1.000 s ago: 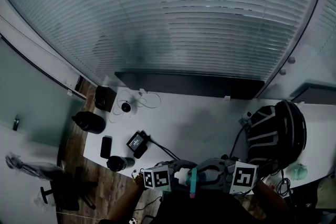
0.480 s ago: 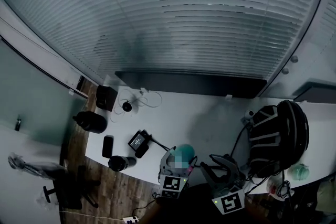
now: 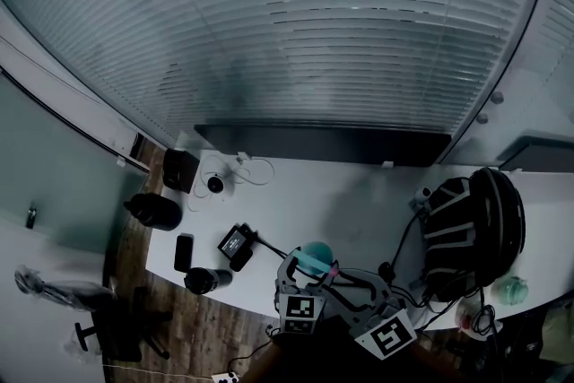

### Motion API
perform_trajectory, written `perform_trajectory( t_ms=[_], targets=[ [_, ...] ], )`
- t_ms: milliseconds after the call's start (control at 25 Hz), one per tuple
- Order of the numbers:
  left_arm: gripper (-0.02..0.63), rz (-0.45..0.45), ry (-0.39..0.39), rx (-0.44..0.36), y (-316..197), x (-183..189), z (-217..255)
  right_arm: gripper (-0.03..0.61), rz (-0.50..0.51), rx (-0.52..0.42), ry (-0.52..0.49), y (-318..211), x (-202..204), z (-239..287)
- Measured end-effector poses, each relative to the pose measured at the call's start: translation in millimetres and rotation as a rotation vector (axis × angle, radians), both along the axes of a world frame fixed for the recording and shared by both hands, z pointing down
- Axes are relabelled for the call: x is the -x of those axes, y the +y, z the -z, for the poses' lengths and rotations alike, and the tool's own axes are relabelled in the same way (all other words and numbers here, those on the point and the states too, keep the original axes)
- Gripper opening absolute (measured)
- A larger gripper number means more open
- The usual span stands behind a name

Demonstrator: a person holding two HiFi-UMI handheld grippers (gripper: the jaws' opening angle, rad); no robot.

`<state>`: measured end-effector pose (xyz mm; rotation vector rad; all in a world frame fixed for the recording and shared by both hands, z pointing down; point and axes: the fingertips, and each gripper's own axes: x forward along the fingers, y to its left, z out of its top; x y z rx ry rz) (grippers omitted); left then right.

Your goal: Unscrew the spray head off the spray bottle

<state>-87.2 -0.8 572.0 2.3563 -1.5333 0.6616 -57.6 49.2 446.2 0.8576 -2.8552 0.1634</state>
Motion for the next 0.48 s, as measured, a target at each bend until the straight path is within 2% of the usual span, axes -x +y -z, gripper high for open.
perform_trajectory(
  t_ms=[120,240,320,480],
  targets=[
    [0.385,-0.044,-0.016,-0.011,4,-4,3,0.137,-0.045,-0.038,0.021,-12,-7,1],
    [0.385,-0.12,-0.015,-0.026,9,-14,6,0.137,-0.04,-0.07,0.006,-24,-9,7],
    [0.385,-0.195,0.013,-0.025,19,-24,8,0.137,0.003,-0.111,0.006,-28,-8,11],
    [0.385,-0.347,0.108,0.011,40,-42,12,0.137,0.157,-0.149,-0.015,-20,1,17]
  ],
)
